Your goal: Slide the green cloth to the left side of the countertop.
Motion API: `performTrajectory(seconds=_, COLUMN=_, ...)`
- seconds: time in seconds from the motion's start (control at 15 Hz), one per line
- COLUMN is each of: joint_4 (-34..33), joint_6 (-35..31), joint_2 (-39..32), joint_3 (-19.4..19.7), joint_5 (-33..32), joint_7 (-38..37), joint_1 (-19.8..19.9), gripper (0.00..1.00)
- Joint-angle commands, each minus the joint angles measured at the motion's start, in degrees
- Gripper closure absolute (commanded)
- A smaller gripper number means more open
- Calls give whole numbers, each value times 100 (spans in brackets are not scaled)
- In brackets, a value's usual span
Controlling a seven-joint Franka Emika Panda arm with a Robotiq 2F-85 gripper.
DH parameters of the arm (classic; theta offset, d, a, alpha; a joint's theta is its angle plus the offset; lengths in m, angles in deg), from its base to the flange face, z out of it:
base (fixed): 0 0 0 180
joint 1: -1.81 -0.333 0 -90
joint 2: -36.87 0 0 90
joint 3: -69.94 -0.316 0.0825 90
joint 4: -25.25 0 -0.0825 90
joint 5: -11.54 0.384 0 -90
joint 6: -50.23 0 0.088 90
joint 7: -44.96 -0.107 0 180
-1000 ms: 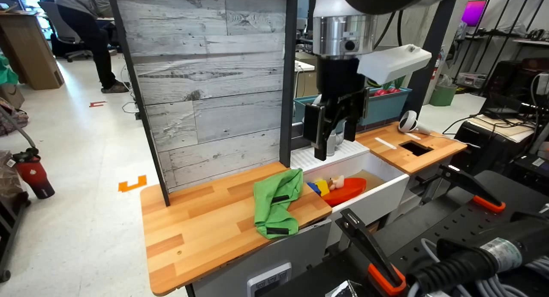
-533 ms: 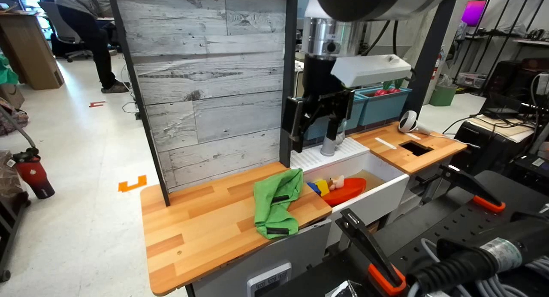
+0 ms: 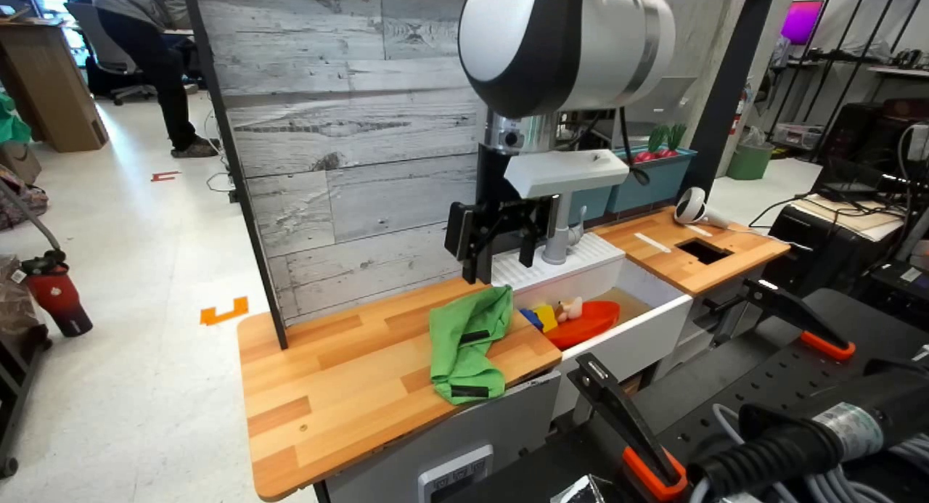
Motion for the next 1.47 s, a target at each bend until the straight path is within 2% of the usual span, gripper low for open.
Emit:
performTrajectory(seconds=0.0, joint_4=-654, joint_6=278, joint_2=-638, joint_3=75, joint_5=168, joint_7=-44, joint_1=-114, gripper=0)
performTrajectory(seconds=0.47, joint_4=-1478, joint_6=688, joint_2=-1525, joint_3=202, joint_5=116, joint_7=-189, joint_1=-279, gripper=0)
performTrajectory(seconds=0.87, joint_4=-2243, joint_6=672, joint_2=-2191, joint_3=364, joint_5=53, joint_7=-363, joint_1=-536, gripper=0)
performTrajectory(seconds=1.4, joint_4=-2959, joint_6=563, joint_2=-2918, joint_3=283, joint_5=-43, joint_7=-134, joint_1=-705, gripper=0)
